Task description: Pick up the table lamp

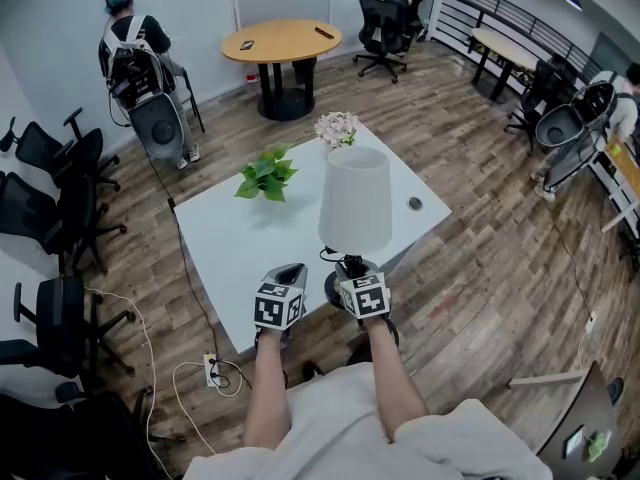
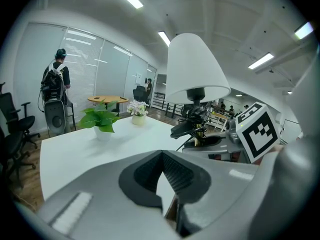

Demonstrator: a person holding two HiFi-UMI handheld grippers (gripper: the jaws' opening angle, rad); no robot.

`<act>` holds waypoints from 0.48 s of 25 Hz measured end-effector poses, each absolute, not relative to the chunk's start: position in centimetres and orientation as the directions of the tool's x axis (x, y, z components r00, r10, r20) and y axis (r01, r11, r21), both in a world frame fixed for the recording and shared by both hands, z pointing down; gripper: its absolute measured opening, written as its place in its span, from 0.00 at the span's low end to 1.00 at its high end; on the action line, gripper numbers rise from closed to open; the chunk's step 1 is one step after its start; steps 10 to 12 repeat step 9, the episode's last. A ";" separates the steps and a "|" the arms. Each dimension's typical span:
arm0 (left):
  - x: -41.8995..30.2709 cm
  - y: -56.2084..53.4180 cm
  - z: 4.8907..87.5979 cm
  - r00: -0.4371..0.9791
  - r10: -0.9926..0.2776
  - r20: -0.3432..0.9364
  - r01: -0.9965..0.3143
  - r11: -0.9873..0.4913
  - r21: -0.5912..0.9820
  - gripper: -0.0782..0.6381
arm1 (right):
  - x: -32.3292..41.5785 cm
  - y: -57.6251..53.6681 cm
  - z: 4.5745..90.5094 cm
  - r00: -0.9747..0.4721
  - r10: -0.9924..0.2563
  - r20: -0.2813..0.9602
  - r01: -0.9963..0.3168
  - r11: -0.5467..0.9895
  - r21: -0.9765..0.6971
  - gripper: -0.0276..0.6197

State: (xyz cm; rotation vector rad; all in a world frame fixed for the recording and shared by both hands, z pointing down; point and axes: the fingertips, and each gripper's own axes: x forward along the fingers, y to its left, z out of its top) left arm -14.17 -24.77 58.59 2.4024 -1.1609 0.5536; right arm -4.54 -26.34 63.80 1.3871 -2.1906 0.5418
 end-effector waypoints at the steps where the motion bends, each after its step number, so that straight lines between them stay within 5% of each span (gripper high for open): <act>1: -14.2 -24.8 58.6 0.573 -0.636 0.516 -0.801 -0.567 0.191 0.11 | -4.5 -26.4 63.8 -0.365 -0.718 0.593 -0.911 0.406 -0.069 0.22; 12: -14.7 -24.8 58.4 0.573 -0.635 0.517 -0.802 -0.566 0.194 0.11 | -4.8 -26.7 63.3 -0.363 -0.725 0.585 -0.914 0.399 -0.074 0.22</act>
